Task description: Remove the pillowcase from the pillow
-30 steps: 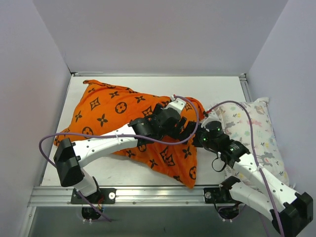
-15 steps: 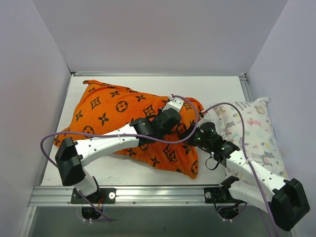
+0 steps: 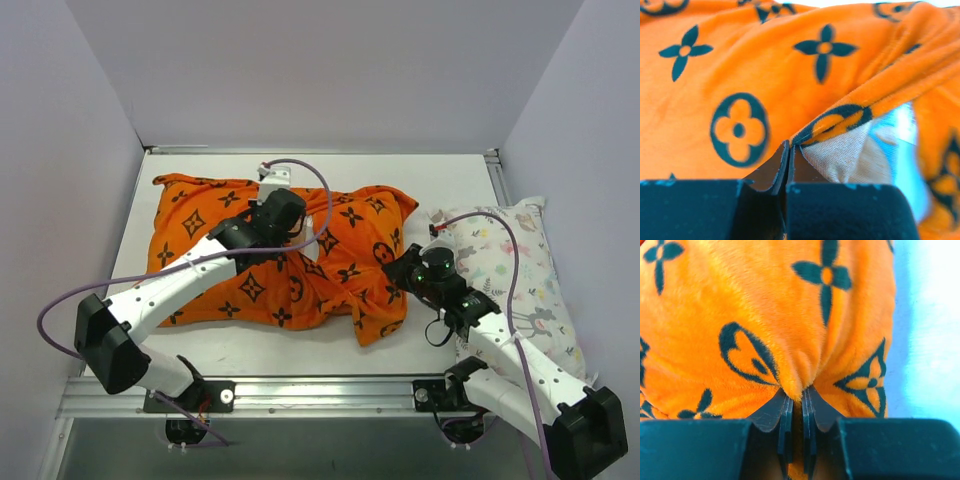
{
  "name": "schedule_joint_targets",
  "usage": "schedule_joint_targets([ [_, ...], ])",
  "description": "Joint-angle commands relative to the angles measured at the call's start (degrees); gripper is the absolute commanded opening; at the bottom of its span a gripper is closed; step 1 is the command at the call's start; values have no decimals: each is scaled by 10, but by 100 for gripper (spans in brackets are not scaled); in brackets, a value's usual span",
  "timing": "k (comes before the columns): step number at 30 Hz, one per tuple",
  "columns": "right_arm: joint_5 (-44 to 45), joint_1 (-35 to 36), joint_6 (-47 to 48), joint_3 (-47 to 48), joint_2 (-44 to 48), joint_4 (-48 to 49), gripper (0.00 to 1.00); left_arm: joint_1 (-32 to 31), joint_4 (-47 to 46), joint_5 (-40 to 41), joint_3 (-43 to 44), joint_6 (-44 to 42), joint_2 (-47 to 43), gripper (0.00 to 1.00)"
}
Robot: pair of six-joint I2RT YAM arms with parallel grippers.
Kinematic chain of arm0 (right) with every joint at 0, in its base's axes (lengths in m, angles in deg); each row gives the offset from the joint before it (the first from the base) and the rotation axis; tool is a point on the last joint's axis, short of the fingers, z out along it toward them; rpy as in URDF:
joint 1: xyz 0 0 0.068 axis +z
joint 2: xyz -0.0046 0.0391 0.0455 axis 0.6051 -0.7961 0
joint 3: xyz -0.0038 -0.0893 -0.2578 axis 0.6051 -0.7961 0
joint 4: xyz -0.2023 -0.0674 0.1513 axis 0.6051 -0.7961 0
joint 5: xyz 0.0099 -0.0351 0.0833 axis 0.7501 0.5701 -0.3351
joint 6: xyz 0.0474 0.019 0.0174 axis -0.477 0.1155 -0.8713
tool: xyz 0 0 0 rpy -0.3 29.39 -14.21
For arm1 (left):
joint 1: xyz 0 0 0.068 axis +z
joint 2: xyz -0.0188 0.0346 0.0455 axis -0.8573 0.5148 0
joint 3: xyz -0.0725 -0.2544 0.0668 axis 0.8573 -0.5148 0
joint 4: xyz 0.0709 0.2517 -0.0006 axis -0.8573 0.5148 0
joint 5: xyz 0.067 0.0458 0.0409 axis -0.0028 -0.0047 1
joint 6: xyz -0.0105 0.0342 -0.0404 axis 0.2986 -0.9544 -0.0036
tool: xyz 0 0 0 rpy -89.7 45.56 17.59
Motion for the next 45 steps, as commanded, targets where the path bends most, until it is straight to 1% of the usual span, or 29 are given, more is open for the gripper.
schedule_joint_targets([
  [1, 67, -28, 12, -12, -2, -72, 0, 48, 39, 33, -46, 35, -37, 0],
  [5, 76, -29, 28, 1, -15, -73, 0, 42, 19, 12, -112, 72, -15, 0],
  [7, 56, -27, 45, 15, -20, -78, 0, 42, -16, -20, -144, 76, -25, 0],
  [8, 51, -25, 64, 36, -26, -85, 0, 41, -57, -61, -174, 76, -29, 0],
  [9, 52, -20, 71, 50, -28, -96, 0, 39, -74, -74, -187, 78, -33, 0],
  [10, 73, 0, 80, 63, -31, -109, 12, 37, -84, -81, -194, 90, -32, 0],
  [12, 115, 33, 104, 106, -26, -146, 39, 30, -101, -89, -209, 101, -26, 0],
  [13, 155, 50, 110, 121, -22, -159, 61, 28, -106, -91, -213, 108, -25, 0],
  [14, 176, 85, 115, 136, -14, -184, 68, 25, -122, -92, -219, 112, -24, 0],
  [16, 225, 117, 123, 180, -14, -206, 77, 22, -146, -110, -243, 119, -31, 0],
  [17, 247, 159, 125, 193, -20, -227, 78, 22, -169, -117, -251, 122, -36, 0],
  [18, 271, 181, 130, 224, -27, -236, 80, 22, -179, -126, -264, 124, -42, 0],
  [20, 346, 229, 139, 251, -57, -246, 81, 23, -196, -134, -272, 131, -46, 0],
  [21, 354, 257, 142, 263, -75, -247, 82, 22, -199, -135, -276, 136, -47, 0],
  [22, 354, 264, 148, 293, -94, -247, 82, 22, -205, -141, -284, 141, -50, 0],
  [23, 354, 272, 152, 307, -136, -247, 83, 23, -216, -142, -288, 144, -51, 0],
  [24, 367, 289, 157, 320, -158, -247, 83, 24, -221, -145, -292, 145, -57, 0],
  [25, 373, 296, 162, 355, -182, -246, 83, 24, -227, -149, -298, 150, -59, 0],
  [26, 375, 302, 171, 370, -228, -247, 83, 26, -238, -152, -305, 152, -61, 0],
  [29, 367, 313, 179, 424, -303, -246, 84, 28, -250, -157, -315, 159, -71, 0],
  [32, 378, 327, 183, 459, -351, -247, 84, 31, -261, -165, -321, 163, -73, 0],
  [35, 388, 334, 184, 474, -379, -253, 86, 36, -271, -173, -331, 166, -74, 0],
  [39, 396, 336, 178, 474, -386, -255, 87, 42, -279, -177, -342, 166, -78, 0],
  [41, 412, 336, 183, 482, -405, -274, 85, 44, -281, -178, -344, 167, -81, 0],
  [43, 429, 330, 184, 484, -416, -290, 72, 50, -280, -177, -346, 167, -81, 0],
  [44, 433, 325, 183, 481, -418, -304, 62, 55, -276, -178, -347, 167, -81, 0],
  [45, 433, 307, 179, 474, -415, -313, 33, 60, -272, -178, -347, 171, -81, 0],
])
